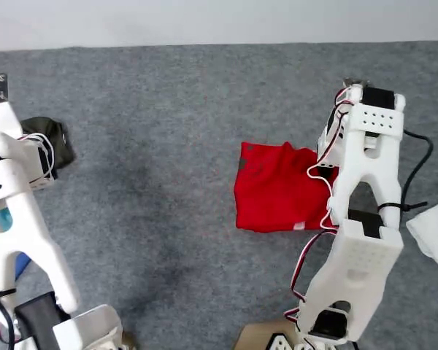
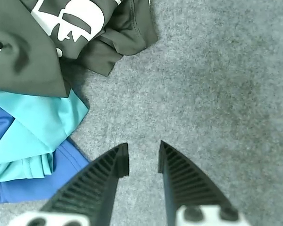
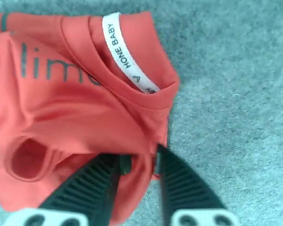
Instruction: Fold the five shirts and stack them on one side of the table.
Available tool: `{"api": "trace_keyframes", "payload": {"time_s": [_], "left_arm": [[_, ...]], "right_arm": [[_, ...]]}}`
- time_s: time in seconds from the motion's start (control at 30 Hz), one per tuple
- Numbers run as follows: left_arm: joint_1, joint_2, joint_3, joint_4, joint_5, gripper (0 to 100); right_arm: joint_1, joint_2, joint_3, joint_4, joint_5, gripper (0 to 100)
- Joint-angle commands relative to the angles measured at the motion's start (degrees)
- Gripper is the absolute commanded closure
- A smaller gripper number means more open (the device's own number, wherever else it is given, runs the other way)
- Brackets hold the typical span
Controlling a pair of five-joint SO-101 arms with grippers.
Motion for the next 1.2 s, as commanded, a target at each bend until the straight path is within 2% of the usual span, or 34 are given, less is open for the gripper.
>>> {"api": "trace_keyframes", "payload": {"time_s": [0.0, 0.3, 0.5, 0.57, 0.67, 0.7, 0.77, 0.97, 1.1, 1.17], "left_arm": [[0.3, -2.4, -0.7, 0.5, 0.2, 89], [0.3, -2.4, -0.7, 0.5, 0.1, 89], [0.3, -2.4, -0.7, 0.5, 0.1, 89], [0.3, -2.4, -0.7, 0.5, 0.1, 89], [0.2, -2.4, -0.7, 0.5, 0.1, 89], [0.1, -2.4, -0.7, 0.5, 0.1, 89], [0.1, -2.4, -0.7, 0.6, 0.1, 89], [0.1, -2.4, -0.7, 0.6, 0.1, 89], [0.1, -2.4, -0.8, 0.6, 0.1, 89], [0.3, -2.4, -0.8, 0.6, 0.1, 89]], "right_arm": [[0.5, -1.5, -0.6, -0.1, 0.0, 77.4], [-4.5, -10.5, -0.7, -0.1, 0.3, 75.6], [-11.5, -19.8, -0.6, 2.0, 0.1, 76.8], [-15.3, -21.4, -0.3, 3.7, 0.1, 82.1], [-18.8, -21.3, -0.3, 3.8, 0.3, 97.6], [-19.2, -20.7, -0.2, 3.8, 0.2, 99.8], [-19.1, -18.6, 0.8, 3.8, 0.1, 96.9], [-16.9, -8.0, 5.4, 3.3, 0.4, 99.0], [-10.0, -0.7, 5.3, -3.3, 0.6, 99.0], [-6.4, 1.6, 4.2, -8.0, 3.3, 99.0]]}}
